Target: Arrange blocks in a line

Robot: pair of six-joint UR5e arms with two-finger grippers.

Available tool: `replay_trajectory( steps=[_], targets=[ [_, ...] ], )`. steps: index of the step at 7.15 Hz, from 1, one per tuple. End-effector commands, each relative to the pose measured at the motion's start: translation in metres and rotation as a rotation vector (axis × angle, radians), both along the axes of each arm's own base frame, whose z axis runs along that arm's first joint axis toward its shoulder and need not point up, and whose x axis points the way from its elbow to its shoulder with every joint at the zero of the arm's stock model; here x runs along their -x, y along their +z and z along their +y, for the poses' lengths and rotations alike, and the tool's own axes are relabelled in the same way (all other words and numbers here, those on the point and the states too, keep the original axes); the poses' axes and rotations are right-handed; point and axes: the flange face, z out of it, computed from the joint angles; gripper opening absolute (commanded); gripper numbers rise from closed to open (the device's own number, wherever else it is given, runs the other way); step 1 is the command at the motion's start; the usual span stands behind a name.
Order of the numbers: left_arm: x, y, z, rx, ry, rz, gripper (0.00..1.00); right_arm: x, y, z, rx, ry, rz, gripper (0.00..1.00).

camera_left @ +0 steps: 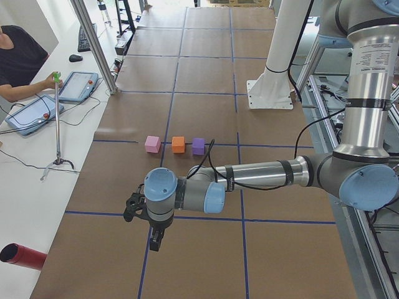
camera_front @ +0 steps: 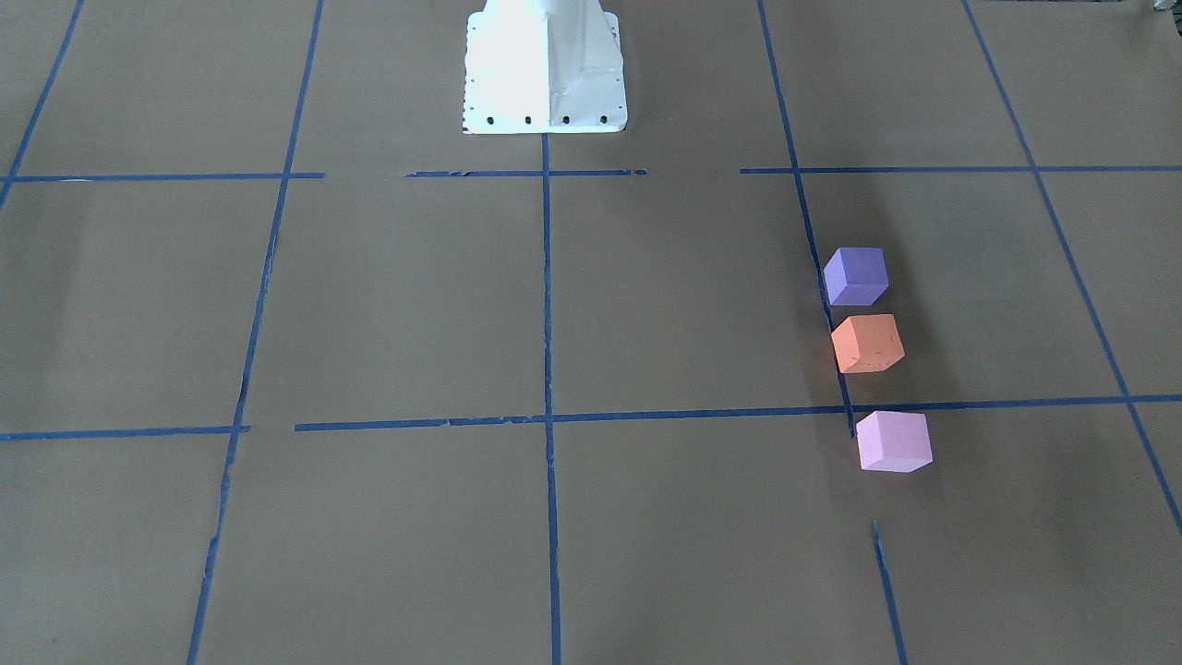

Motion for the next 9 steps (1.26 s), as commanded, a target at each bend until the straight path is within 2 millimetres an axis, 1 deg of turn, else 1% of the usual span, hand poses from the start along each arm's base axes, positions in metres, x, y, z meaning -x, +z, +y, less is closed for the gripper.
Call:
replay_trajectory(
  steps=[1,2,4,5,6,7,8,9],
  targets=[
    [-0.014,-0.017,-0.011,0.028,-0.072,0.02,1.0,0.0,0.0,0.0,0.0,0.0,0.0,1.0],
    [-0.024,-0.034,-0.015,0.021,-0.068,0.025,1.0,0.0,0.0,0.0,0.0,0.0,0.0,1.0],
    [-0.032,-0.037,-0.015,0.053,-0.076,0.04,1.0,0.0,0.0,0.0,0.0,0.0,0.0,1.0],
    [-0.032,-0.043,-0.014,0.076,-0.069,0.037,1.0,0.0,0.0,0.0,0.0,0.0,0.0,1.0],
    [-0.032,-0.053,-0.013,0.102,-0.062,0.033,1.0,0.0,0.0,0.0,0.0,0.0,0.0,1.0],
    [-0.032,-0.056,-0.012,0.112,-0.026,0.028,1.0,0.0,0.0,0.0,0.0,0.0,0.0,1.0],
    [-0.032,-0.057,-0.015,0.136,0.011,0.022,1.0,0.0,0.0,0.0,0.0,0.0,0.0,1.0],
    [-0.031,-0.051,-0.013,0.141,0.041,0.016,1.0,0.0,0.0,0.0,0.0,0.0,0.0,1.0]
  ],
)
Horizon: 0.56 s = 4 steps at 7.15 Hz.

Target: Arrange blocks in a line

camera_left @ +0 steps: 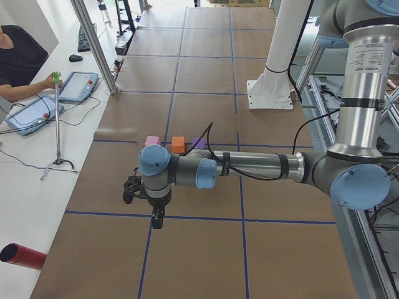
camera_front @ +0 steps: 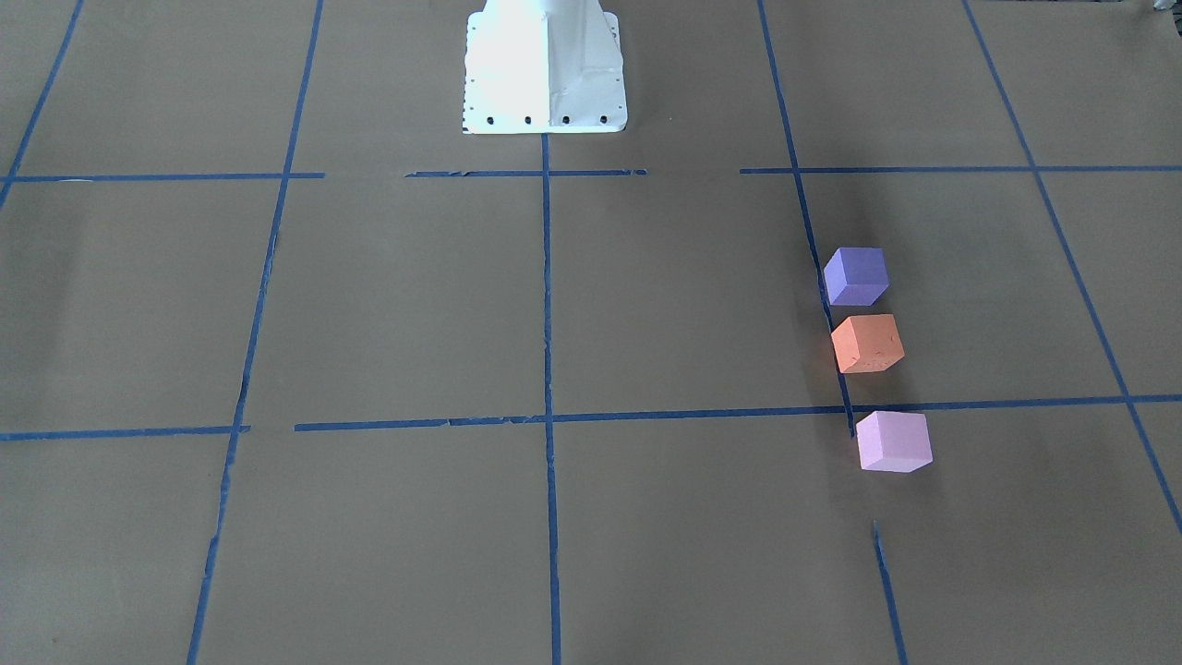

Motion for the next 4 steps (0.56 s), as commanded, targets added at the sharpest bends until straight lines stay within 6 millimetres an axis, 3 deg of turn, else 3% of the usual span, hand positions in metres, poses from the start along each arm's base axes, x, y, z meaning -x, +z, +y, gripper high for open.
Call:
replay_trajectory(
  steps=[1,4],
  targets=[
    [0.0002,0.0111,0.0052,0.033,0.044,-0.004,1.0,0.0,0.0,0.0,0.0,0.0,0.0,1.0],
    [0.0003,0.0136,0.0079,0.044,0.06,-0.005,1.0,0.0,0.0,0.0,0.0,0.0,0.0,1.0]
  ],
)
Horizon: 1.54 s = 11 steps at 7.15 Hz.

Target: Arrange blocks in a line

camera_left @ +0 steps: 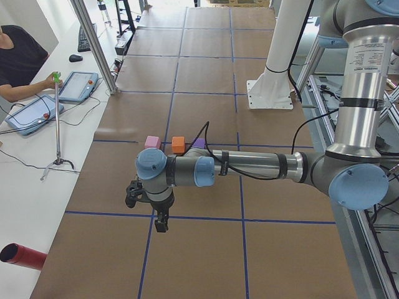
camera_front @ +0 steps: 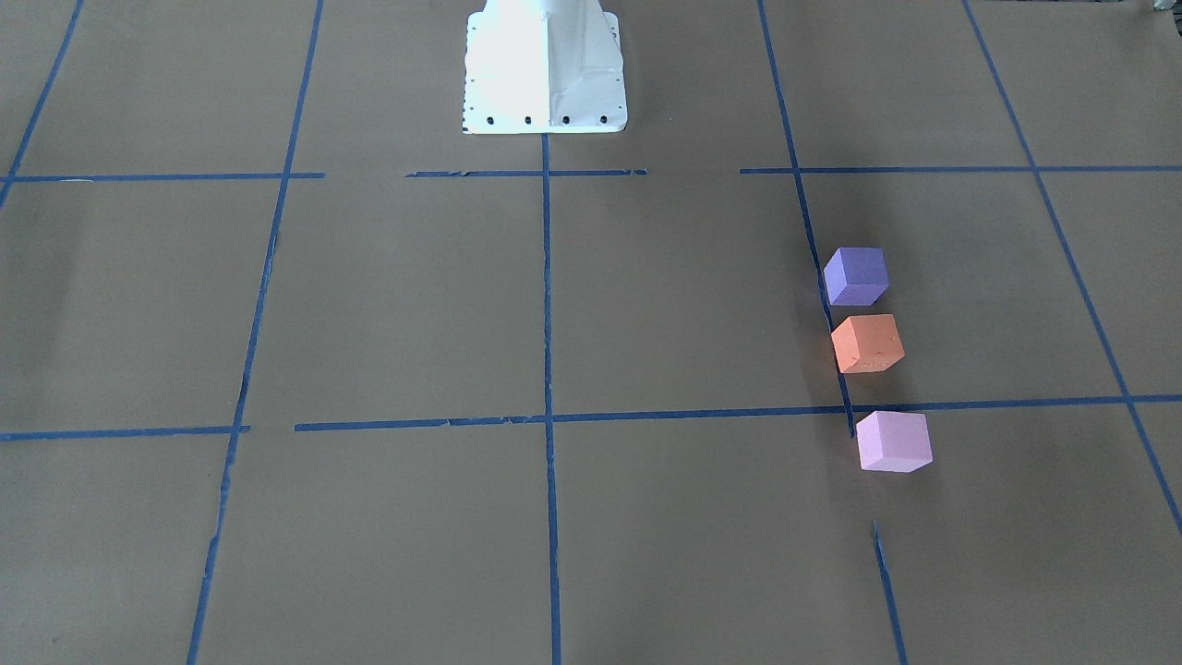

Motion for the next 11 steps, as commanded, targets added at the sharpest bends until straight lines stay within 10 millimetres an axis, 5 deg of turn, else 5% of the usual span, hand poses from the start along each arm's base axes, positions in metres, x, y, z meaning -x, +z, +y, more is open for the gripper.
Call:
replay_trajectory(
  steps=[1,11],
  targets=[
    [0.0,0.004,0.002,-0.004,0.019,0.002,1.0,0.0,0.0,0.0,0.0,0.0,0.0,1.0],
    [-0.002,-0.007,-0.004,-0.036,0.024,0.009,1.0,0.0,0.0,0.0,0.0,0.0,0.0,1.0]
  ],
)
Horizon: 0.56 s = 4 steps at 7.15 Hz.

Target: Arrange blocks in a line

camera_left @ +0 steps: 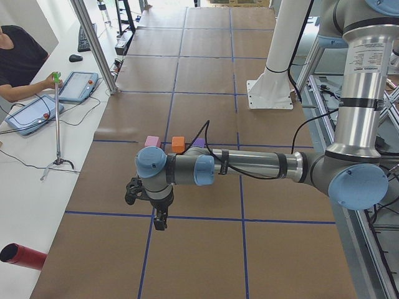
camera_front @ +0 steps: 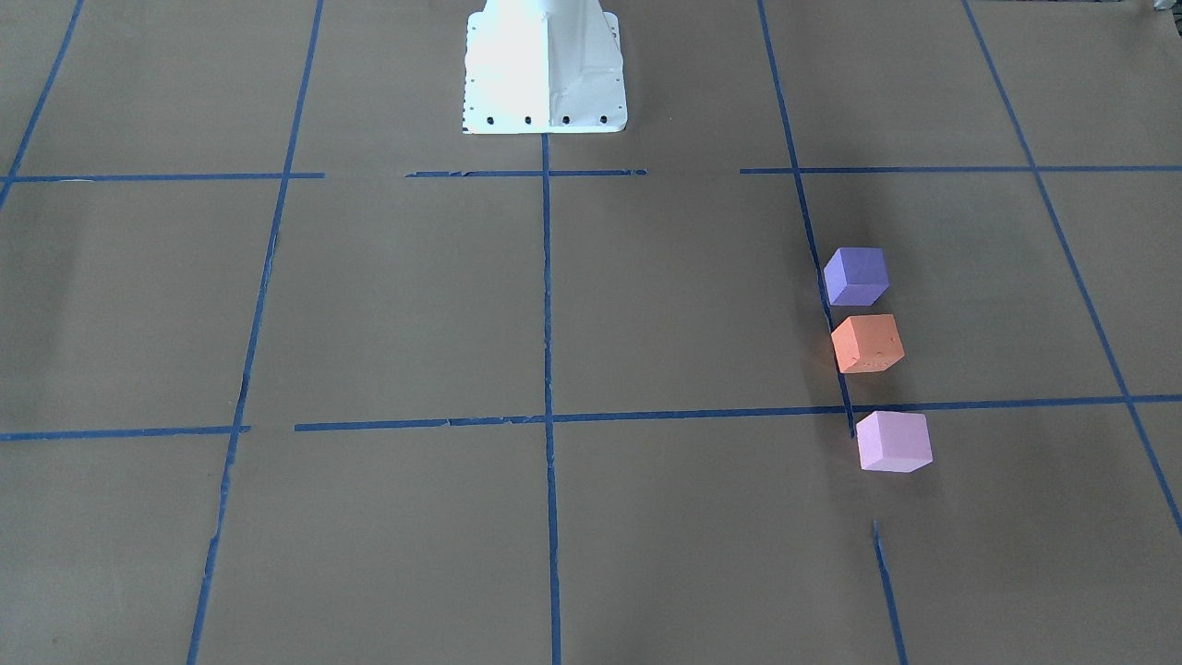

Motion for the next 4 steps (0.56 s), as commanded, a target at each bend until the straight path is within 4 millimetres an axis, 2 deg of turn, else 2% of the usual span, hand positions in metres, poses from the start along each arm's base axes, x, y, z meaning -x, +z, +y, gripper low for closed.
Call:
replay_trajectory(
  steps=[1,4],
  targets=[
    [-0.0007,-0.001,-0.001,-0.004,0.002,-0.001,1.0,0.0,0.0,0.0,0.0,0.001,0.0,1.0],
    [-0.0007,0.0003,-0.001,-0.003,0.002,-0.001,1.0,-0.0008,0.0,0.0001,-0.001,0.001,0.0,1.0]
  ],
)
